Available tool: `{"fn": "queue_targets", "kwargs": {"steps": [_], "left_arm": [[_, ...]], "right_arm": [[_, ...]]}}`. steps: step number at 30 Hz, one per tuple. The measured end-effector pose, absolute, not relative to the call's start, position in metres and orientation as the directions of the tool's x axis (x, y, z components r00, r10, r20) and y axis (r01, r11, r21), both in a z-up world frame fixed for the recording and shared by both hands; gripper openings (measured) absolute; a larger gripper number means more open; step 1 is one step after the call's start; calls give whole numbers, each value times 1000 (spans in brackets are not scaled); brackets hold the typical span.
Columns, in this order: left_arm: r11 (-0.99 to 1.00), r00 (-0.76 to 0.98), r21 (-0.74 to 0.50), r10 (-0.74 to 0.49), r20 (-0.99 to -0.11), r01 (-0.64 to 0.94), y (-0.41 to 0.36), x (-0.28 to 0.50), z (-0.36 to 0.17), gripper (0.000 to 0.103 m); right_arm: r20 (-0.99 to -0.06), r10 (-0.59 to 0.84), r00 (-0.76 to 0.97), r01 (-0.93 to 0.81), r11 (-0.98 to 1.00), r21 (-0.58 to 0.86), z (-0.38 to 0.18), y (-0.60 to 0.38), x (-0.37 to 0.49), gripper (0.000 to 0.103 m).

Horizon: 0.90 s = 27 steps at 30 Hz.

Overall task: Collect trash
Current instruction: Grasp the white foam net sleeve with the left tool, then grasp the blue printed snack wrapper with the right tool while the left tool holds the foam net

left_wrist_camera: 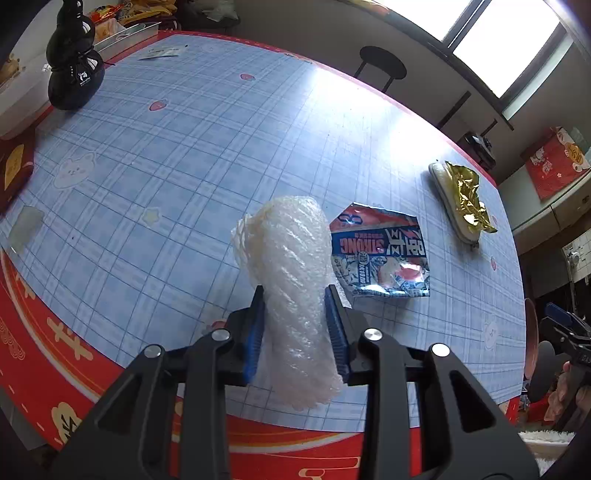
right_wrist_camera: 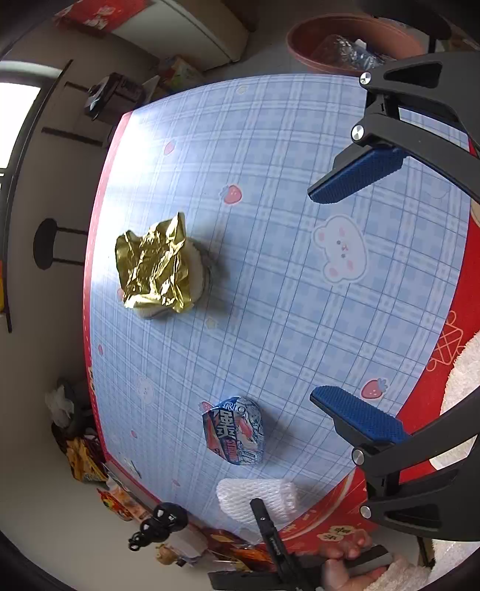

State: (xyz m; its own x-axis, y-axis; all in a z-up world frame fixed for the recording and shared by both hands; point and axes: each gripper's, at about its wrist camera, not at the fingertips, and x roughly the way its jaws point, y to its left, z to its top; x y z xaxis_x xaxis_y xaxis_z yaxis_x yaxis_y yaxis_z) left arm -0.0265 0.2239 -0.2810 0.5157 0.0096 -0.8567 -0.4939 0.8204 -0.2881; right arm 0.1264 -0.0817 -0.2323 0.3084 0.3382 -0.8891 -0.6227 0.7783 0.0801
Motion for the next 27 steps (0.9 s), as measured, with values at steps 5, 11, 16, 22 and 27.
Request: {"fn": "queue_targets", "kwargs": {"steps": [5,11,16,22,27], "left_arm": [[802,538,-322,-1,-843,-503,233,-35,-275,34],[776,566,-359,-3,-825,-518,241,-48,-272,35],[760,571,-379,-13,-821,-528,248,-57,-276,35],[750,575,-397,-27,-818,-529,253,-60,-282,35],[755,579,-398,-31,-815,-521,256,-56,-283,35]], "right_arm": [[-899,341,276,-791,611,-11,-261,1,123,96],[-922,280,267,-913,379,-150,-290,87,102,85],[-926,245,287,-944,235,-230,-301,120,86,85],[-937,200,286,-944,224,-241,-308,139,94,81],[-935,214,284,-935,278,-221,-302,141,104,67]]}}
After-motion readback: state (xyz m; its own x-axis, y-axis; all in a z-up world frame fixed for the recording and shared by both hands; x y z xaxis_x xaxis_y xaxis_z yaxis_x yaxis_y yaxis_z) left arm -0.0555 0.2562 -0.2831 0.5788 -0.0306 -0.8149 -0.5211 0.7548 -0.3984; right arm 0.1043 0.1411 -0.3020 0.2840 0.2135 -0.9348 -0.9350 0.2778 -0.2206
